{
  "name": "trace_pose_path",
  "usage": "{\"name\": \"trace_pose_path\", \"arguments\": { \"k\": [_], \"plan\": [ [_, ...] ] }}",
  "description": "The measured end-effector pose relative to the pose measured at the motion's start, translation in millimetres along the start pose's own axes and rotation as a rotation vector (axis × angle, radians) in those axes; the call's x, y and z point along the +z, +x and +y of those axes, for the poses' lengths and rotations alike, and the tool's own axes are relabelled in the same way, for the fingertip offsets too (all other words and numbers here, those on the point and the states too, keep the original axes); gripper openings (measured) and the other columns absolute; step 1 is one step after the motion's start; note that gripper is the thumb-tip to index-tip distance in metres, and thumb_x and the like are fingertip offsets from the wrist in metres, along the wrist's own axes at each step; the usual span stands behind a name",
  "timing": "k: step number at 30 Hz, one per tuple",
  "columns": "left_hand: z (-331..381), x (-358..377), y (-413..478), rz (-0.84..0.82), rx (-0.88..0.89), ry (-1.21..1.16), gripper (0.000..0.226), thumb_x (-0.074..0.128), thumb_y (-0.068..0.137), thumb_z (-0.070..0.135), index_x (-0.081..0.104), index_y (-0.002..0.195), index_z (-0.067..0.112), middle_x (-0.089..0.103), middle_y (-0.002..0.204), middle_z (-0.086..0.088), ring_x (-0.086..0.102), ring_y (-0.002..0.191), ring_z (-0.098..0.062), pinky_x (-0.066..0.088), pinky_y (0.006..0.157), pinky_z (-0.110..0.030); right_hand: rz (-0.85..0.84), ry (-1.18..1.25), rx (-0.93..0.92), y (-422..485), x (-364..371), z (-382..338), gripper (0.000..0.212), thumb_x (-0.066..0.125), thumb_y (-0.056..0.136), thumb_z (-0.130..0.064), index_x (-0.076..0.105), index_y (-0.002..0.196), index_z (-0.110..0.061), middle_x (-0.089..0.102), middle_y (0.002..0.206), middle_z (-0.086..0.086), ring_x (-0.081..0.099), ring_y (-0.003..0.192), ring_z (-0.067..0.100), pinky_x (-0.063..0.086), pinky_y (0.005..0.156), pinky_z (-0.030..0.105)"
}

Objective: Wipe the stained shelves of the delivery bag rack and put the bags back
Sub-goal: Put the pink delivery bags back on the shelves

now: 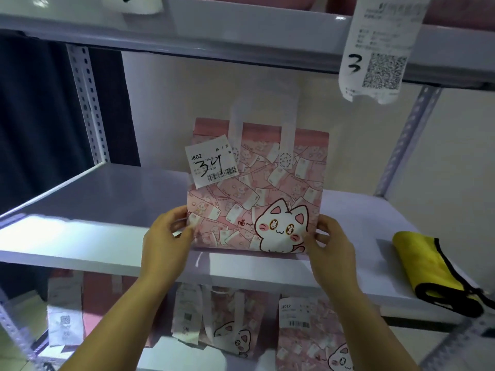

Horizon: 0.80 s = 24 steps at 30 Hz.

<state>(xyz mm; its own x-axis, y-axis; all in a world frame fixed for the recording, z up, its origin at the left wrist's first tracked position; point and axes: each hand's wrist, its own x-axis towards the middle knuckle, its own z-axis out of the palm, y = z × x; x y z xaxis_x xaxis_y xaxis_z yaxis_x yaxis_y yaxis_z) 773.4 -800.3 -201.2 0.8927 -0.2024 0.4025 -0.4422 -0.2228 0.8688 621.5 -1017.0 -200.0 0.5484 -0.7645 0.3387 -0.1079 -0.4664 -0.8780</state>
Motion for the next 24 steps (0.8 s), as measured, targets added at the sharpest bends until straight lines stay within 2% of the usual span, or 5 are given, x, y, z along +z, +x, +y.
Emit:
{"name": "trace_pose_path", "arguments": {
  "k": [6, 10, 13, 18, 24],
  "plan": [
    [2.0, 0.1, -9.3, -0.015, -0.007, -0.021, 0.043, 0.065, 0.086, 0.019, 0.054, 0.125, 0.031, 0.063, 0.110, 0.017, 0.060, 0.096, -0.003, 0.045, 0.078, -0.017, -0.035, 0.013, -0.024, -4.1, -6.4, -0.7, 0.028, 0.064, 0.087, -0.025, 0.055, 0.110, -0.039, 0.058, 0.093, -0.028, 0.055, 0.076, -0.020, 0.042, 0.055, 0.005],
    [3.1, -1.6, -12.5, 0.002, -0.029, -0.030, 0.047, 0.067, 0.084, 0.021, 0.052, 0.128, 0.029, 0.059, 0.114, 0.015, 0.057, 0.099, -0.004, 0.041, 0.074, -0.013, -0.038, 0.008, -0.048, -5.7, -11.3, -0.4, 0.029, 0.064, 0.087, -0.025, 0.054, 0.110, -0.039, 0.057, 0.097, -0.030, 0.057, 0.086, -0.009, 0.042, 0.068, 0.012],
    [5.0, -3.9, -18.7, 0.022, -0.031, -0.003, 0.043, 0.068, 0.083, 0.024, 0.054, 0.124, 0.028, 0.059, 0.119, 0.010, 0.056, 0.101, -0.005, 0.038, 0.071, -0.011, -0.001, 0.005, -0.050, -8.9, -17.2, 2.0, 0.031, 0.063, 0.087, -0.027, 0.055, 0.117, -0.031, 0.058, 0.103, -0.021, 0.057, 0.091, -0.001, 0.041, 0.070, 0.013],
    [12.5, -7.3, -39.2, 0.051, -0.011, -0.011, 0.026, 0.067, 0.083, 0.029, 0.058, 0.107, 0.034, 0.059, 0.116, 0.008, 0.056, 0.095, -0.004, 0.039, 0.067, -0.013, -0.014, 0.043, -0.134, -22.5, -25.1, -0.2, 0.018, 0.063, 0.087, -0.023, 0.057, 0.101, -0.031, 0.059, 0.095, -0.023, 0.054, 0.086, -0.015, 0.041, 0.060, 0.000],
    [10.4, -17.4, -74.4, 0.002, -0.054, -0.003, 0.024, 0.065, 0.084, 0.030, 0.056, 0.103, 0.042, 0.057, 0.099, 0.027, 0.055, 0.084, 0.008, 0.038, 0.061, -0.008, -0.170, 0.090, -0.189, -48.9, -25.4, -3.7, 0.016, 0.064, 0.086, -0.022, 0.061, 0.087, -0.037, 0.065, 0.087, -0.019, 0.059, 0.083, -0.007, 0.044, 0.063, 0.003]
  ]
}}
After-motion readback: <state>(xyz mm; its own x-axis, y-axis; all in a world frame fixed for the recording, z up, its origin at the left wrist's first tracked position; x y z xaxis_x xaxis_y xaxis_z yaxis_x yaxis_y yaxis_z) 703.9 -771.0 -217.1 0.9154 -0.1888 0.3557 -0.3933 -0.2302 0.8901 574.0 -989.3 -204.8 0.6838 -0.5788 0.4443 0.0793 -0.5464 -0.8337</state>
